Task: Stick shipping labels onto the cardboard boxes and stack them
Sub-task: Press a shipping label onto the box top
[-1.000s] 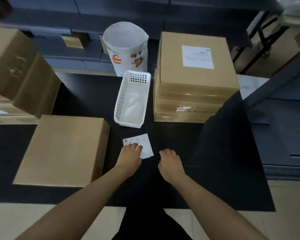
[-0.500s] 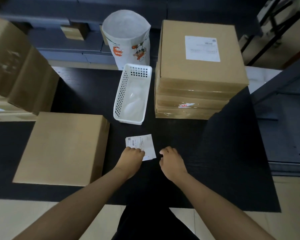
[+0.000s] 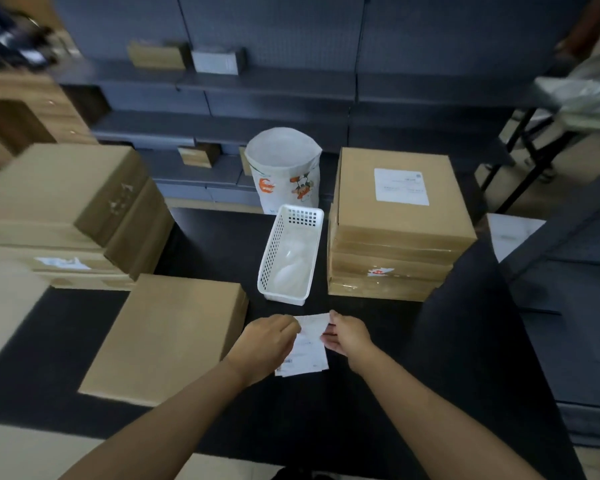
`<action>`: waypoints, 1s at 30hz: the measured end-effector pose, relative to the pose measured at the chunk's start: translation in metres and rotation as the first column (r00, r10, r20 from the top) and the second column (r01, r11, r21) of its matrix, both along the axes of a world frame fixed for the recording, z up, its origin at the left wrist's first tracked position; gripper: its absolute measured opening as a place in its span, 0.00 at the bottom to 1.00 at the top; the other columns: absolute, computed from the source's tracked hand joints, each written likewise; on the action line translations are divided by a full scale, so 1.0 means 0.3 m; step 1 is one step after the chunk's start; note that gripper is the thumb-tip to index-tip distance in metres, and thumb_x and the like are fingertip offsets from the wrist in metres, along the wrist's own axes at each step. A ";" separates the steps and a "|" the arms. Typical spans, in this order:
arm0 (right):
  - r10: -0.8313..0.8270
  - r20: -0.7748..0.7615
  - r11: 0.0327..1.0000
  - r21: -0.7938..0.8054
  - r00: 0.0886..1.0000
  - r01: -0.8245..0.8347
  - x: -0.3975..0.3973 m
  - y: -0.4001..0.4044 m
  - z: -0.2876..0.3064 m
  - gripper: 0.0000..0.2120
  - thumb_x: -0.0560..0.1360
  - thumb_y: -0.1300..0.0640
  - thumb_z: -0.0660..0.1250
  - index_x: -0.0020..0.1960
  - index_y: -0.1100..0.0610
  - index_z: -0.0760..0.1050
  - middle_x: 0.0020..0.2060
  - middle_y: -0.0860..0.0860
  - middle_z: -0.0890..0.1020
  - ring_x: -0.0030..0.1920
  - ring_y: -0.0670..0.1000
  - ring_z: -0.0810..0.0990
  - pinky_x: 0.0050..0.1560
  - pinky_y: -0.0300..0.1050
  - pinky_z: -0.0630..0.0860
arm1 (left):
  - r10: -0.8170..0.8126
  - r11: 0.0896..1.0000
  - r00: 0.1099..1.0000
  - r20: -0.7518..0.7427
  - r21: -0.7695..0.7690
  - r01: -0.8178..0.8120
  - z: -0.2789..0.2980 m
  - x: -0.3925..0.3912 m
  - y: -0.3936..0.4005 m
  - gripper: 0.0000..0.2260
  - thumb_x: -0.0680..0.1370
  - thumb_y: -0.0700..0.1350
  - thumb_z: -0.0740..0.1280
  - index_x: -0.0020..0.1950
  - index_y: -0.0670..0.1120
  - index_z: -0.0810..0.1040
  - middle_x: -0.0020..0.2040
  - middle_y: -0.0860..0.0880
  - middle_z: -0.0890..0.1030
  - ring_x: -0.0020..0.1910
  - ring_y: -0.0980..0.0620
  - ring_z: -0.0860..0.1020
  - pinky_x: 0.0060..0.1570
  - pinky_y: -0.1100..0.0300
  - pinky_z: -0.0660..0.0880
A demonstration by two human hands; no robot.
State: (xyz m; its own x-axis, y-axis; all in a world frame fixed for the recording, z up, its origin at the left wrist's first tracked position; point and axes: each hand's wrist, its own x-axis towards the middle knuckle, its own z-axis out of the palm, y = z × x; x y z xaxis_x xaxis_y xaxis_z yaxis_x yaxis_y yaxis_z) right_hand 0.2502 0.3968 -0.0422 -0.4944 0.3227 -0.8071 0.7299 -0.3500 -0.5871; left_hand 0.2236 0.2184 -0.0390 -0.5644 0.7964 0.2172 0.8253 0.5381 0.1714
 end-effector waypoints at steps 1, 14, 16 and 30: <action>-0.030 -0.040 0.999 -0.020 0.999 0.029 -0.003 -0.001 0.020 0.08 0.80 0.57 0.63 0.52 0.62 0.76 0.50 0.59 0.82 0.46 0.54 0.82 0.45 0.44 0.80 | -0.030 0.999 0.999 -0.017 0.009 0.030 0.010 -0.003 -0.015 0.07 0.70 0.42 0.74 0.44 0.46 0.78 0.41 0.51 0.80 0.35 0.52 0.78 0.31 0.62 0.73; 0.148 -0.316 0.985 -0.042 0.937 -0.170 -0.040 -0.150 0.106 0.05 0.78 0.65 0.61 0.51 0.63 0.75 0.51 0.60 0.83 0.49 0.54 0.83 0.44 0.42 0.81 | 0.251 0.965 0.956 0.151 -0.111 -0.236 -0.010 -0.009 -0.194 0.15 0.73 0.39 0.66 0.59 0.51 0.79 0.64 0.52 0.77 0.62 0.50 0.75 0.61 0.57 0.69; 0.168 -0.337 0.978 -0.058 0.926 -0.198 -0.056 -0.208 0.107 0.06 0.78 0.65 0.61 0.51 0.64 0.76 0.51 0.60 0.83 0.49 0.55 0.84 0.44 0.42 0.81 | 0.360 0.927 0.911 0.202 0.036 -0.374 0.012 -0.005 -0.194 0.13 0.76 0.44 0.65 0.60 0.51 0.78 0.64 0.53 0.77 0.60 0.52 0.77 0.57 0.63 0.69; 0.022 -0.505 0.902 -0.362 0.863 -0.235 -0.225 -0.766 0.124 0.10 0.80 0.62 0.61 0.55 0.62 0.80 0.49 0.58 0.84 0.52 0.53 0.82 0.49 0.43 0.80 | 0.298 0.896 0.919 0.259 0.257 -0.363 0.086 -0.191 -0.627 0.16 0.82 0.45 0.59 0.70 0.48 0.71 0.65 0.51 0.77 0.62 0.56 0.76 0.60 0.62 0.73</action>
State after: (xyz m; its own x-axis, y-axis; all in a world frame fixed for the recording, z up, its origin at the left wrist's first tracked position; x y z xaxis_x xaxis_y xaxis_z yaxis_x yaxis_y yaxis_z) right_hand 0.1826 0.1671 -0.0051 -0.8637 -0.0678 -0.4994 0.4493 -0.5524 -0.7021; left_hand 0.1664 0.0304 -0.0131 -0.8412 0.4735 0.2611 0.5365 0.6709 0.5118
